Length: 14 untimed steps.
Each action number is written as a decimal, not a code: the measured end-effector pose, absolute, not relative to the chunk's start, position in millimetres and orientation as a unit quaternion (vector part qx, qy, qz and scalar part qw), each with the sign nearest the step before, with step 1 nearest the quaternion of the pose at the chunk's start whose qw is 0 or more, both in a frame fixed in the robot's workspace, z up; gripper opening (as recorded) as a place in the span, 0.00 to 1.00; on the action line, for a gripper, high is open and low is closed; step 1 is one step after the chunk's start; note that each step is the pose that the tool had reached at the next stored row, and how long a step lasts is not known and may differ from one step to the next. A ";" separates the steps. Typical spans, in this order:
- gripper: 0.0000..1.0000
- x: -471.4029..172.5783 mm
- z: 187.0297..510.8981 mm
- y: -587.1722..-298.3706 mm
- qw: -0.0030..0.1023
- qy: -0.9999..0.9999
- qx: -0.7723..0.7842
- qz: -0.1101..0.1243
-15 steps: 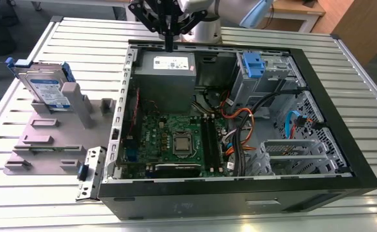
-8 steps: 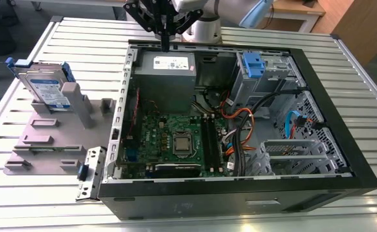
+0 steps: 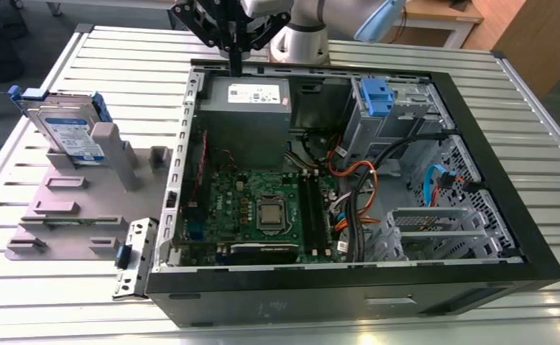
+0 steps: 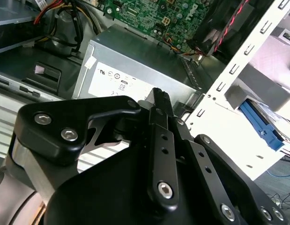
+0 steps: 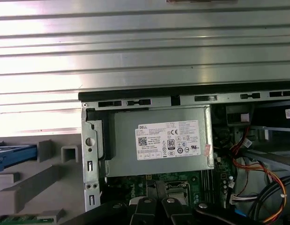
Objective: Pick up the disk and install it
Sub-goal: 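Reach for the disk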
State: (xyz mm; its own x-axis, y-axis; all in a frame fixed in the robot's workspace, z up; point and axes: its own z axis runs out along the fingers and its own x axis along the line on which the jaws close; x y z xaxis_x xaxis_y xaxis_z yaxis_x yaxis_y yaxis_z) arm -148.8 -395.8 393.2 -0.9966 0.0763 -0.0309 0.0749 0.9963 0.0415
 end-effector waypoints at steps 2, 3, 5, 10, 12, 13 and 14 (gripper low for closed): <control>0.11 -152.8 393.2 -395.8 0.017 0.999 0.038 0.020; 0.11 -154.6 393.2 -395.8 0.017 0.999 0.038 0.020; 0.11 -158.0 393.1 -395.8 0.017 0.999 0.038 0.020; 0.11 -167.5 393.0 -395.8 0.019 0.999 0.038 0.020; 0.11 -171.3 393.1 -395.8 0.019 0.999 0.038 0.020; 0.11 -173.2 393.0 -395.8 0.020 0.999 0.038 0.020; 0.11 -175.3 393.0 -395.8 0.020 0.999 0.038 0.020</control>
State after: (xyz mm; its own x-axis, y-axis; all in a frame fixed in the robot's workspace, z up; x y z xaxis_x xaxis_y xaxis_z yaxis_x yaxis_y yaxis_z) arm -175.3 -395.8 393.0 -0.9964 0.0760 -0.0385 0.0744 0.9963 0.0420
